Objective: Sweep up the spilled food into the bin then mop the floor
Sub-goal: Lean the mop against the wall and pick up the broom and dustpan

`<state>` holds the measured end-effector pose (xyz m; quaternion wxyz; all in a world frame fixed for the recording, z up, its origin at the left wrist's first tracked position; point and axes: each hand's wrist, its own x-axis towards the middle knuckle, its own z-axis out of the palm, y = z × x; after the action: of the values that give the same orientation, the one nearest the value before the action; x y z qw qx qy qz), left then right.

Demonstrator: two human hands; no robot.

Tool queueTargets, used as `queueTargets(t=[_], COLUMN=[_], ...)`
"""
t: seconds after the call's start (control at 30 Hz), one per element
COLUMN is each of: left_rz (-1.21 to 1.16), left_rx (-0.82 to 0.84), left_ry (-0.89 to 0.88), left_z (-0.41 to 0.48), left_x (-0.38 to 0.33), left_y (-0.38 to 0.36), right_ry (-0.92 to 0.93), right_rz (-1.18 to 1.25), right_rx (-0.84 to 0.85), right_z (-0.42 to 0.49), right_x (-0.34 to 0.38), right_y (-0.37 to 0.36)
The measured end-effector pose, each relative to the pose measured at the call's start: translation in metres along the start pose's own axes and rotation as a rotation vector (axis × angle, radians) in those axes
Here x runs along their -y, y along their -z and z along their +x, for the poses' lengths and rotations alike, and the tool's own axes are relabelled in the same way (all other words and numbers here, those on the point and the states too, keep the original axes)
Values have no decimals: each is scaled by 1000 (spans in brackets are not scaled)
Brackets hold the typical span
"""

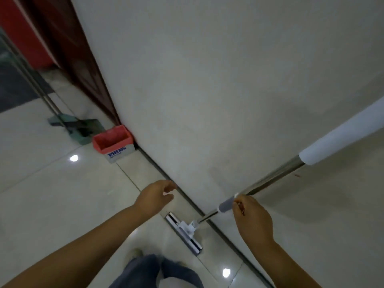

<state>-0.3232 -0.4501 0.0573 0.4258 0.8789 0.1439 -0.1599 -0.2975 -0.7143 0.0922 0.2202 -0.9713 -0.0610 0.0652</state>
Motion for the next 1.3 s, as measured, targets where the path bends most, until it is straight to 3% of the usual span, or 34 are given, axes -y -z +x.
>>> queueTargets(t=[0.33, 0.73, 1.0, 1.3], left_rz=[38, 51, -1, 34], left_rx=[-264, -429, -439, -469], left_ry=[229, 425, 482, 533], left_z=[-61, -94, -30, 89], left_x=[159, 351, 413, 462], left_y=[147, 367, 465, 609], right_ry=[227, 438, 490, 593], right_rz=[-213, -310, -285, -227], right_rx=[164, 265, 263, 336], right_z=[57, 117, 201, 361], right_x=[162, 460, 590, 767], right_y=[-87, -220, -272, -339])
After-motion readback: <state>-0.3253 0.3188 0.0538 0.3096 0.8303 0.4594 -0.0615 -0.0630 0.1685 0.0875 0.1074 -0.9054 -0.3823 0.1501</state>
